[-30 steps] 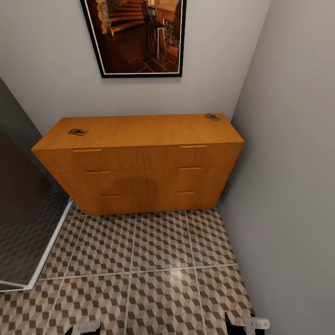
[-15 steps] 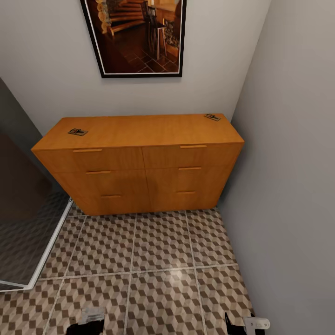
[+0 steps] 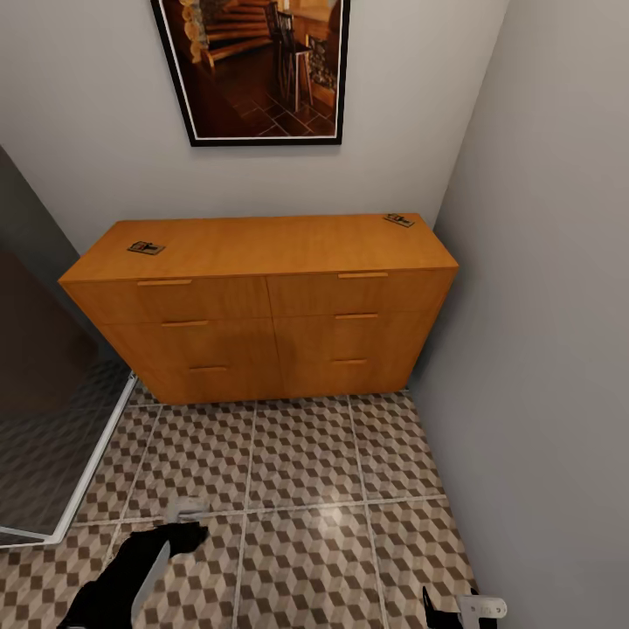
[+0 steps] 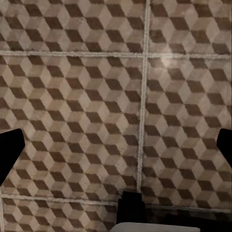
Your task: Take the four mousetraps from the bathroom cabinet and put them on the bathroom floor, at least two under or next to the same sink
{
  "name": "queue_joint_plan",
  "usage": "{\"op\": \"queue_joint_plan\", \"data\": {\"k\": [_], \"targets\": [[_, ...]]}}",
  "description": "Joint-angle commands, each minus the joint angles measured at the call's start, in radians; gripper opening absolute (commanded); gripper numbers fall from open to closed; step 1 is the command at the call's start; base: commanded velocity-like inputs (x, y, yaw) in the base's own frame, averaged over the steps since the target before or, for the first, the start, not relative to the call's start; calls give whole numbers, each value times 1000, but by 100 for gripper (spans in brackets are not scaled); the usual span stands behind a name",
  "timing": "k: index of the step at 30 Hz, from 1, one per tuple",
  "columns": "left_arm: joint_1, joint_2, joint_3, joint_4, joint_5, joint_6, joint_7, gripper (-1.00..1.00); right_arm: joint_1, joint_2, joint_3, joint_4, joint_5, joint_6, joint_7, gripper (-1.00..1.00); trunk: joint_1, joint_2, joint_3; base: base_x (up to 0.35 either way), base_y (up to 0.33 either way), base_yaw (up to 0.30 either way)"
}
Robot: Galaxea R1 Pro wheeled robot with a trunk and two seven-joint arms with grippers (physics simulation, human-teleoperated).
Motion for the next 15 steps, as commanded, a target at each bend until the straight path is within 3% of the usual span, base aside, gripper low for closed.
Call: {"op": "queue_joint_plan", "data": {"k": [1, 5, 15], "targets": [[0, 0, 0, -29, 6, 27, 4, 100, 0, 0, 9, 0, -9, -3, -2, 100, 0, 0, -1, 0, 0, 0], [0, -5, -1, -127, 6, 99, 4, 100, 0, 0, 9, 0, -9, -3, -2, 100, 0, 0, -1, 0, 0, 0], [0, -14, -3, -277, 6, 200, 4, 100, 0, 2, 9, 0, -9, -2, -2, 100, 0, 0, -1, 0, 0, 0]]}}
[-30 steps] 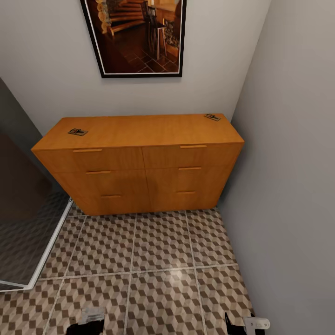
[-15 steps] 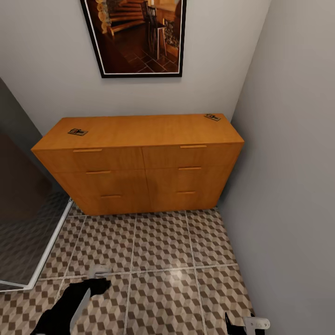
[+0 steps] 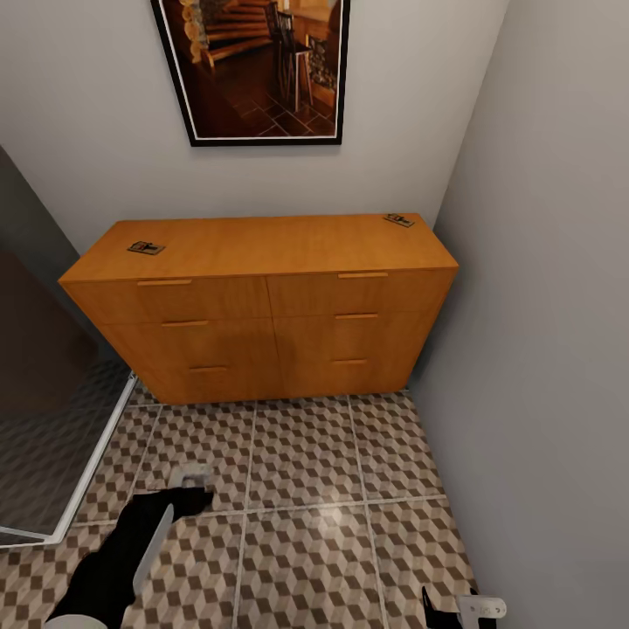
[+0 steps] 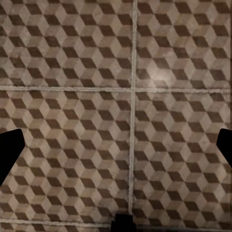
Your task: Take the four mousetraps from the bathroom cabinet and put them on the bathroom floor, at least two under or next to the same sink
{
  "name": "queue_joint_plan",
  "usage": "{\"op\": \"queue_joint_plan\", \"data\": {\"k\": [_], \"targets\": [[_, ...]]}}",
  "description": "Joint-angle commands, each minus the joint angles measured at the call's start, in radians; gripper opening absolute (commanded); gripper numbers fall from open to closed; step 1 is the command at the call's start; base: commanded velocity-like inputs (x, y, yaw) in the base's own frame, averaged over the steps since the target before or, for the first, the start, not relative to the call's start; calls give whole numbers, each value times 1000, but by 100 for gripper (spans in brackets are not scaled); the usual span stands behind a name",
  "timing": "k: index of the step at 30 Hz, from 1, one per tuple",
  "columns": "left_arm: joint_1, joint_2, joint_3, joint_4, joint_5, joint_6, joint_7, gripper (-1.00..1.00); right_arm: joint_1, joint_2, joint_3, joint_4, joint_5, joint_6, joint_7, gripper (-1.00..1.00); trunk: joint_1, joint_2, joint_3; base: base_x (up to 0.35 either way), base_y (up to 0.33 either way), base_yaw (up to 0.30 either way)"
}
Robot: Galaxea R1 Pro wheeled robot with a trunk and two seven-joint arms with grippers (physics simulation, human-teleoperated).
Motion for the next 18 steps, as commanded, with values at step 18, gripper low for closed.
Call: {"op": "queue_joint_plan", "data": {"k": [18], "targets": [[0, -27, -2, -273, 4, 277, 4, 100, 0, 1, 9, 0, -9, -1, -2, 100, 0, 0, -1, 0, 0, 0]]}}
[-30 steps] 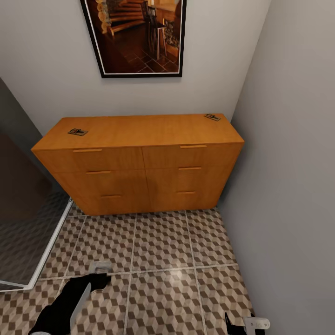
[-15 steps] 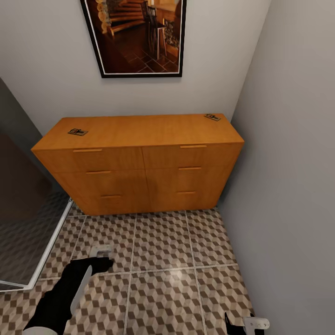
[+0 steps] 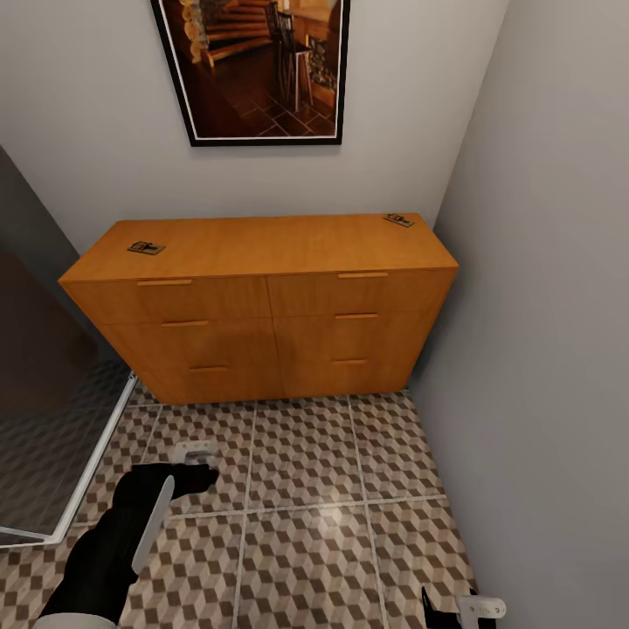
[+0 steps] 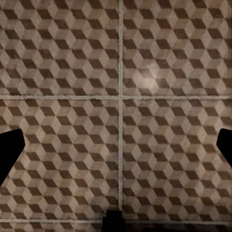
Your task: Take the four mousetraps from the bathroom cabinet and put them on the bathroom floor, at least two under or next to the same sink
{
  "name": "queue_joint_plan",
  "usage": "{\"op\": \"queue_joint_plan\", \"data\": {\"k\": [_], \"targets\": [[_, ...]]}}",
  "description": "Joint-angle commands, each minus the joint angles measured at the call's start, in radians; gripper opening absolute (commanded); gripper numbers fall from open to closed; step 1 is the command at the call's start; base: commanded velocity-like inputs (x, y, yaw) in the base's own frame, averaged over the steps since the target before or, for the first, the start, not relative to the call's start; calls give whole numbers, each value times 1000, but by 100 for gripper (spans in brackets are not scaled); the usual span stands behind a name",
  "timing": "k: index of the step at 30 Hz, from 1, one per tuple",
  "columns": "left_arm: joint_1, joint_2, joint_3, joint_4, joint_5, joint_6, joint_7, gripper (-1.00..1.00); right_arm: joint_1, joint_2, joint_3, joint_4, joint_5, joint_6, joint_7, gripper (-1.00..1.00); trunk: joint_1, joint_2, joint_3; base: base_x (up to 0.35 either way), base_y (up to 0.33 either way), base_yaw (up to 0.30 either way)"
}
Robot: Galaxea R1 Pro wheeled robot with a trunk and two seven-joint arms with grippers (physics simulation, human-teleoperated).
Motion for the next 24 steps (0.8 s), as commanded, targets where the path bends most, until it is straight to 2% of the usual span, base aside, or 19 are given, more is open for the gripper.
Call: {"op": "queue_joint_plan", "data": {"k": [1, 11, 24], "targets": [[0, -1, 0, -22, 5, 24, 4, 100, 0, 0, 9, 0, -9, -3, -2, 100, 0, 0, -1, 0, 0, 0], [0, -4, -1, -102, 4, 58, 5, 100, -1, 0, 9, 0, -9, -3, -2, 100, 0, 0, -1, 0, 0, 0], [-1, -4, -10, -118, 4, 62, 5, 100, -1, 0, 9, 0, -10, -5, -2, 100, 0, 0, -1, 0, 0, 0]]}}
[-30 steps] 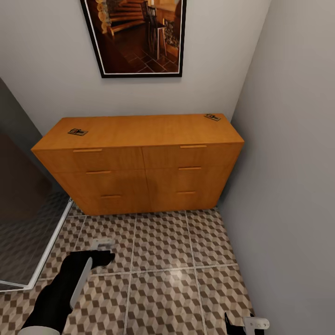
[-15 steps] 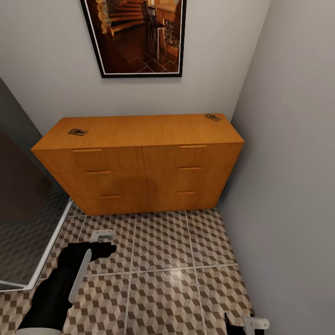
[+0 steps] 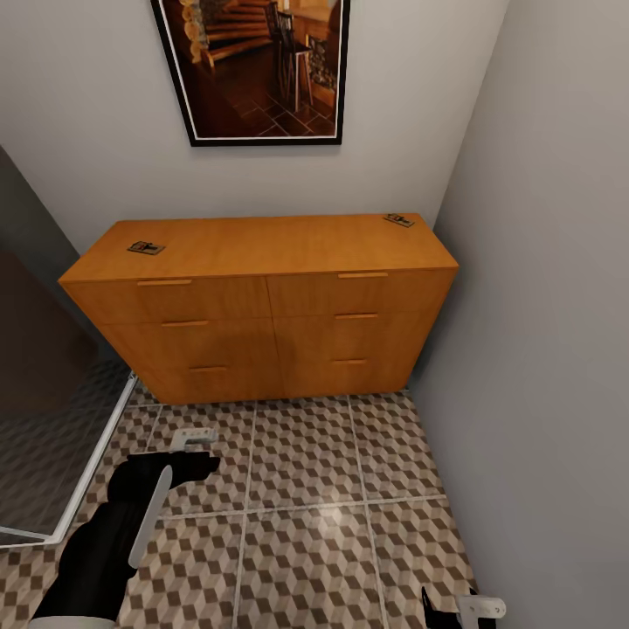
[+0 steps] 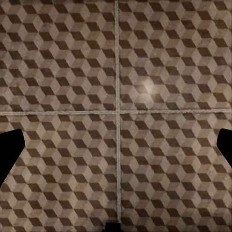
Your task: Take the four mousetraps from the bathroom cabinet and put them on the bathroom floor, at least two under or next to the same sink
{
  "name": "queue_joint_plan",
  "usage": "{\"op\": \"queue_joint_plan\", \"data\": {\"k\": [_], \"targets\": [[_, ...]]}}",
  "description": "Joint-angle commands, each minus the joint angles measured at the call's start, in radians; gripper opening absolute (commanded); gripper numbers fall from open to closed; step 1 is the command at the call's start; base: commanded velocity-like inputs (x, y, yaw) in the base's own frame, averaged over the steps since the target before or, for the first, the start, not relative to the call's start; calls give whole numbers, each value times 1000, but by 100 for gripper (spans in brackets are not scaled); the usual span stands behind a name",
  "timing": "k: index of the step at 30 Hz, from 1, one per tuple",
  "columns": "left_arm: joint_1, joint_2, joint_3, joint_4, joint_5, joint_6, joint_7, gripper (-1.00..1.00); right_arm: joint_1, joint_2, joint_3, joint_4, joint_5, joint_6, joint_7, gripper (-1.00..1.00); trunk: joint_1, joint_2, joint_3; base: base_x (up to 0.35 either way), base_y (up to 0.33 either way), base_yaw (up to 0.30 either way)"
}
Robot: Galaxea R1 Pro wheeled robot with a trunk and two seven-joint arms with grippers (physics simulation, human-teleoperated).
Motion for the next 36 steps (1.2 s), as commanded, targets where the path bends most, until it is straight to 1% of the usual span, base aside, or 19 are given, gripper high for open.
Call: {"op": "queue_joint_plan", "data": {"k": [1, 13, 29, 33, 34, 36], "targets": [[-1, 0, -1, -1, 5, 4, 4, 100, 0, 0, 9, 1, -9, -3, -2, 100, 0, 0, -1, 0, 0, 0], [-1, 2, -9, 4, 6, 4, 4, 100, 0, 1, 9, 1, -9, -3, -2, 100, 0, 0, -1, 0, 0, 0], [-2, 0, -7, 7, 6, 5, 4, 100, 0, 0, 9, 1, -9, -3, -2, 100, 0, 0, -1, 0, 0, 0], [-10, -1, -7, 19, 7, 8, 4, 100, 0, 0, 9, 1, -9, -3, -2, 100, 0, 0, -1, 0, 0, 0], [-14, -3, -7, 23, 7, 8, 4, 100, 0, 0, 9, 1, -9, -3, -2, 100, 0, 0, -1, 0, 0, 0], [-42, -19, -7, 34, 7, 10, 4, 100, 0, 0, 9, 1, -9, -3, -2, 100, 0, 0, -1, 0, 0, 0]]}}
